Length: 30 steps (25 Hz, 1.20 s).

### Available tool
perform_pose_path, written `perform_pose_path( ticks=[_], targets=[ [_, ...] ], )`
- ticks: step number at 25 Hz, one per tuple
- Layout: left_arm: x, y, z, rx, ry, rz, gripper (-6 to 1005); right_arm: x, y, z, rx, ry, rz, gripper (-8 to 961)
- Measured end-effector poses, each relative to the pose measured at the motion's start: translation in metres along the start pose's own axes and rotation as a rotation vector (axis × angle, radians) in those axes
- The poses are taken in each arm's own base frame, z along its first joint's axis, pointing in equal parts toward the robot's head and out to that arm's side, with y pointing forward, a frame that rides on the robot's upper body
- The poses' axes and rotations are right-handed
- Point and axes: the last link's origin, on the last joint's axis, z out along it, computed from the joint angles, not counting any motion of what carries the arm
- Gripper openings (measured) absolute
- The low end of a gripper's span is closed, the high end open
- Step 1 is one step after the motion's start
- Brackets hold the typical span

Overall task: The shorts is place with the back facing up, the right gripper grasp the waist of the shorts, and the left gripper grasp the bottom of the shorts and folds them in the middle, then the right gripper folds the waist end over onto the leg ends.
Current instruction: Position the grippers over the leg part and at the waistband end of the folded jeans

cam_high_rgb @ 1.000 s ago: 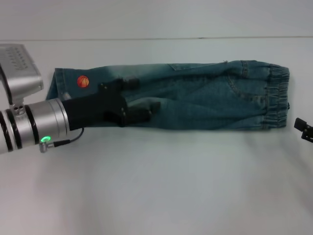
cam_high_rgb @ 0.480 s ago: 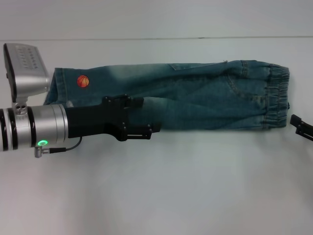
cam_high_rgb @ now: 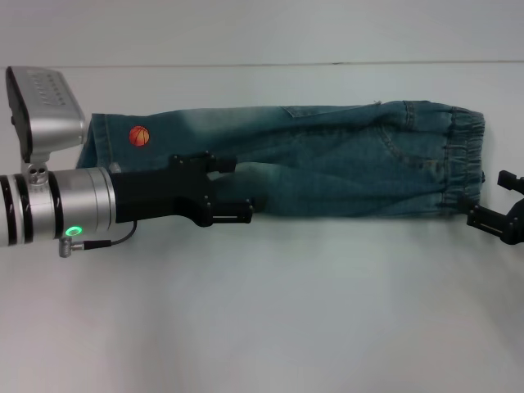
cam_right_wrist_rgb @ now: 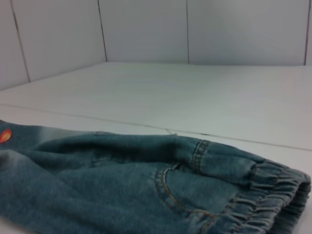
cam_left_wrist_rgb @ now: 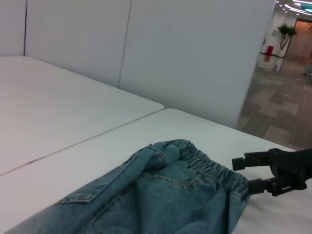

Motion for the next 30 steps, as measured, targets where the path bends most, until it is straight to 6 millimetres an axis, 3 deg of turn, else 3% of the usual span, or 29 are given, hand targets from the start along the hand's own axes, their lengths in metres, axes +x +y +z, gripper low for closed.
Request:
perform_pose_path(
  ticks=[9,28,30],
  targets=[
    [0.004,-0.002,0.004,0.008,-0.001,0.009,900,0.005,-0.003,0.015,0.032,0.076,-0.006,914],
    [0.002,0.000,0.005,0.006,-0.001,-0.014,900,-0.010,0.000,0.037,-0.039,0.128,-0.088,912],
    [0.002,0.000,0.006,0.004,-0.003,-0.017,897,-0.011,-0.001,0.038,-0.037,0.129,-0.091,855]
  ],
)
